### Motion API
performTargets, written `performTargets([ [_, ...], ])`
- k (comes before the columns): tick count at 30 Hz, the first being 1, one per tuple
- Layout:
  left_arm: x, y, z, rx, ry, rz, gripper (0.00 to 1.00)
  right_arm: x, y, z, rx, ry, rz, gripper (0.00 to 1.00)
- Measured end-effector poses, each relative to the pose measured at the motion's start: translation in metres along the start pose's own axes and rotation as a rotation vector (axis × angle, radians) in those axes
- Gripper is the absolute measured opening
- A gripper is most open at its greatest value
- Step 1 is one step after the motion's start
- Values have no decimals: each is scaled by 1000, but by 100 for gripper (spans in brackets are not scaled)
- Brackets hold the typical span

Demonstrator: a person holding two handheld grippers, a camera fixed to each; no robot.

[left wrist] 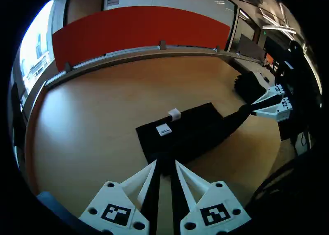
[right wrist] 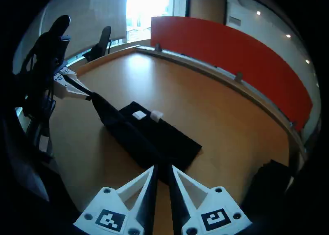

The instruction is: Fold towel

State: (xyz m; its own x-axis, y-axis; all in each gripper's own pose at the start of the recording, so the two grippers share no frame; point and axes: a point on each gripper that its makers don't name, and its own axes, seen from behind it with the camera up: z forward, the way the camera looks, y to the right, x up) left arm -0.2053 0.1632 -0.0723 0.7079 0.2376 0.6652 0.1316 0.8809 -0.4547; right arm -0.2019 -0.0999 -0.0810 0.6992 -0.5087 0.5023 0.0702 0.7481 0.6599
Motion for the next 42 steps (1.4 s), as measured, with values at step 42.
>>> performTargets([
  [42,-23,-39,104,75,-92,-4,41,-37,41,96,-84,-150,41,40],
])
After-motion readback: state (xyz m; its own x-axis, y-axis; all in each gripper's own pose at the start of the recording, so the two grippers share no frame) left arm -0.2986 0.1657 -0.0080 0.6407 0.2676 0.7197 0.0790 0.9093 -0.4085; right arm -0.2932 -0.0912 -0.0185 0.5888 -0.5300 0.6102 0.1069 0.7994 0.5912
